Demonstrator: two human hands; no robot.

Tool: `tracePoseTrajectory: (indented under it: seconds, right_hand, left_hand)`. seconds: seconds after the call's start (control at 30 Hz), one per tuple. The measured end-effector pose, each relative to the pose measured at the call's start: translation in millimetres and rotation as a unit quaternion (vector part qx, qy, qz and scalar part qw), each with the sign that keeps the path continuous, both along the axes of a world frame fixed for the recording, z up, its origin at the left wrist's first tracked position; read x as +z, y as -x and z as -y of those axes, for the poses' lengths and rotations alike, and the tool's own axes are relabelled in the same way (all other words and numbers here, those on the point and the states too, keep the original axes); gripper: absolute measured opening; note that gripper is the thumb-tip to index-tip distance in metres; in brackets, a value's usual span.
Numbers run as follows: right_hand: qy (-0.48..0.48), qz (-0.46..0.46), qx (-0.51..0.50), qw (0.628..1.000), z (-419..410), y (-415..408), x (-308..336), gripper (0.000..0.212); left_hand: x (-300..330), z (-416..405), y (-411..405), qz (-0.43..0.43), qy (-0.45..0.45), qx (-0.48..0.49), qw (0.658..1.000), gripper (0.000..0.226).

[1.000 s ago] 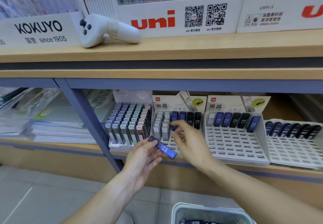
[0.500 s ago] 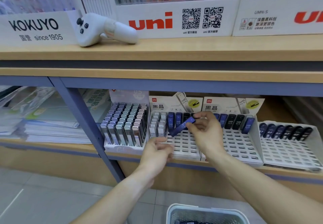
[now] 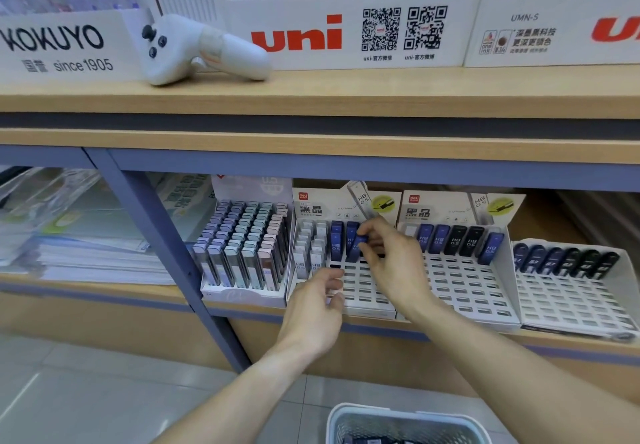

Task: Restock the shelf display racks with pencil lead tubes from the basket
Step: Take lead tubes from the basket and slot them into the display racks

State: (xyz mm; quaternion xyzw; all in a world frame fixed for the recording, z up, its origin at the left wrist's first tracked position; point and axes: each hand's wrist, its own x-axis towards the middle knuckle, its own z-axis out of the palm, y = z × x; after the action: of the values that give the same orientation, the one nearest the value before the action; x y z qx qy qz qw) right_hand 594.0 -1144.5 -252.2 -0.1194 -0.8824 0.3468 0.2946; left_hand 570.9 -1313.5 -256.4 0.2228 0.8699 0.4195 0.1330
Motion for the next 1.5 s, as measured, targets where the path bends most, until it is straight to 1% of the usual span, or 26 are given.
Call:
tracePoseTrajectory:
  seconds: [0.07, 0.13, 0.23, 0.37, 0.43, 0.53, 0.63, 0.7, 0.77, 0.87, 0.93, 1.03, 1.1, 1.2, 1.3, 1.37, 1.43, 1.5]
  right_hand:
    - [-0.026, 0.004, 0.002, 1.0, -2, 1, -1, 0.024]
    - [-0.052, 0.022, 0.007, 0.998, -3, 2, -3, 0.029]
    - [-0.063, 0.056, 0.013, 0.996, -3, 1, -3, 0.042]
    - [-0.057, 0.064, 0.022, 0.996, -4, -10, 3, 0.047]
    - [-0.046, 0.069, 0.026, 0.996, -4, -23, 8, 0.045]
    - [-0.038, 0.1, 0.038, 0.994, -4, -50, 11, 0.034]
    - [-0.011, 0.159, 0.063, 0.985, -1, -92, 6, 0.024]
    - [0.015, 0.215, 0.091, 0.972, 3, -124, -3, 0.021]
    - [0.033, 0.282, 0.127, 0.95, 6, -157, -22, 0.022]
    - [0.023, 0.393, 0.158, 0.906, 8, -198, -63, 0.027]
    - [0.019, 0.461, 0.163, 0.872, 8, -215, -95, 0.033]
    - [0.037, 0.535, 0.159, 0.829, 5, -226, -136, 0.043]
    - [0.031, 0.57, 0.158, 0.806, 1, -230, -159, 0.051]
    - [-0.016, 0.613, 0.157, 0.774, -8, -235, -186, 0.059]
    - [-0.064, 0.645, 0.154, 0.746, -18, -240, -208, 0.056]
    - [-0.08, 0.649, 0.156, 0.741, -22, -240, -219, 0.051]
    - [-0.083, 0.642, 0.161, 0.745, -23, -237, -229, 0.047]
    - [-0.089, 0.633, 0.169, 0.75, -21, -234, -241, 0.05]
  left_hand:
    - [-1, 0, 0, -0.007, 0.008, -0.01, 1.0, 0.038]
    - [-3, 0, 1, -0.013, 0.014, -0.022, 1.0, 0.04]
    - [-5, 0, 2, -0.018, 0.022, -0.036, 0.999, 0.044]
    - [-6, 3, 0, -0.041, 0.012, -0.047, 0.998, 0.044]
    - [-6, 6, -5, -0.081, 0.014, -0.064, 0.995, 0.044]
    - [-7, 10, -17, -0.144, 0.044, -0.113, 0.982, 0.036]
    - [-15, 15, -36, -0.153, 0.079, -0.179, 0.969, 0.032]
    - [-27, 19, -52, -0.142, 0.097, -0.221, 0.96, 0.032]
    - [-45, 22, -69, -0.125, 0.124, -0.267, 0.948, 0.032]
    - [-79, 26, -93, -0.077, 0.186, -0.331, 0.922, 0.037]
    - [-105, 26, -105, -0.051, 0.249, -0.372, 0.893, 0.041]
    - [-140, 21, -118, -0.014, 0.326, -0.405, 0.854, 0.047]
    - [-163, 15, -126, 0.018, 0.357, -0.401, 0.844, 0.05]
    - [-198, 3, -138, 0.073, 0.349, -0.374, 0.856, 0.049]
    - [-225, -15, -156, 0.119, 0.324, -0.342, 0.874, 0.054]
    - [-239, -27, -167, 0.14, 0.311, -0.33, 0.88, 0.06]
    - [-252, -37, -176, 0.159, 0.31, -0.315, 0.883, 0.065]
    - [-264, -42, -182, 0.178, 0.327, -0.301, 0.878, 0.067]
